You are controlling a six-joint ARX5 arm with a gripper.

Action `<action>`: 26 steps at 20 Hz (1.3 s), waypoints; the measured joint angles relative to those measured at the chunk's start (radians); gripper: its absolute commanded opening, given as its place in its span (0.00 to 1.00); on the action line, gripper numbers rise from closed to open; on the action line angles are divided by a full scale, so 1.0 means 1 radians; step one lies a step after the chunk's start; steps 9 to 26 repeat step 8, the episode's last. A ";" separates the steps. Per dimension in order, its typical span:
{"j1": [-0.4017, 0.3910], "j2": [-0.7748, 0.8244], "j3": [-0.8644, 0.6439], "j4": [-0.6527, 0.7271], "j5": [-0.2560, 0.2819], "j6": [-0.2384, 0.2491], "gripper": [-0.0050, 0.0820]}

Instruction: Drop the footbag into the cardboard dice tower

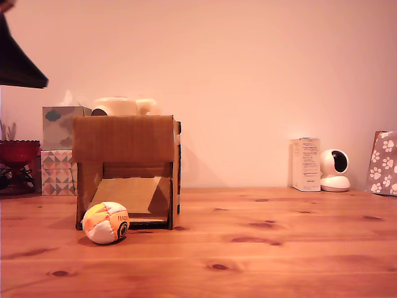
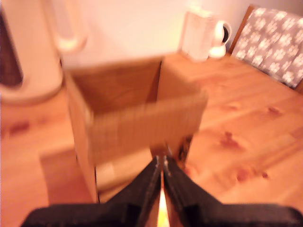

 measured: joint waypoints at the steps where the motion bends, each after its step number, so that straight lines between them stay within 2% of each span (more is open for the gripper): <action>1: 0.000 -0.026 -0.001 -0.032 -0.010 0.000 0.06; 5: 0.000 -0.139 -0.001 -0.151 -0.079 -0.002 0.06; 8: 0.000 -0.209 -0.001 -0.184 -0.083 -0.001 0.06; 26: 0.000 -0.209 -0.001 -0.184 -0.083 -0.001 0.06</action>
